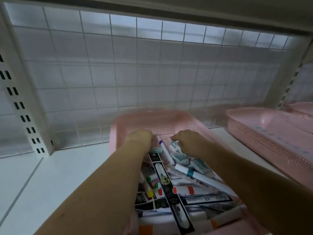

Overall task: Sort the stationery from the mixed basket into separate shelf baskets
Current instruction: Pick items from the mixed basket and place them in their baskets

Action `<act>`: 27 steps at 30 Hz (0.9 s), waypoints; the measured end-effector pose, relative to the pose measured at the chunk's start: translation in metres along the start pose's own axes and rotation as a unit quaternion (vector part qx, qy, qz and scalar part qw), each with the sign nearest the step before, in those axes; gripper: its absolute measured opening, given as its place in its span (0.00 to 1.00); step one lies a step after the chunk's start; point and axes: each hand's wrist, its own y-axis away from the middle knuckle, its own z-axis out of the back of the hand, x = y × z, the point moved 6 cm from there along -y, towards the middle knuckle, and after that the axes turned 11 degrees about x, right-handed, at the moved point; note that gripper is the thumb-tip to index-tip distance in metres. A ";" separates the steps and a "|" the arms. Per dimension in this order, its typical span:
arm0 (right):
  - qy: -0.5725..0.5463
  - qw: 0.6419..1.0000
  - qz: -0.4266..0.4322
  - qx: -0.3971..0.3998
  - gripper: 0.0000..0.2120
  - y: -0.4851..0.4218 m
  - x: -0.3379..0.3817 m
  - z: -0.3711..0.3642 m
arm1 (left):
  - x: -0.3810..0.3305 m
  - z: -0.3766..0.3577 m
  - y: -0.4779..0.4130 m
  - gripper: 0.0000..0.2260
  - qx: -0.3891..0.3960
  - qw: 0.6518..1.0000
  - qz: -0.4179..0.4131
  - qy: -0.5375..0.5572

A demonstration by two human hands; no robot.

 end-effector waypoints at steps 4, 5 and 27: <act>0.024 1.000 0.006 0.002 0.22 0.001 0.002 0.000 | 0.000 -0.006 -0.003 0.15 0.025 0.999 0.000 0.027; 0.021 1.000 0.003 0.003 0.21 0.001 0.002 -0.001 | 0.001 -0.010 -0.005 0.15 0.045 0.998 -0.004 0.041; -0.495 0.864 -0.003 -0.089 0.08 0.029 -0.012 0.029 | -0.002 0.013 0.012 0.08 -0.016 0.915 -0.042 0.402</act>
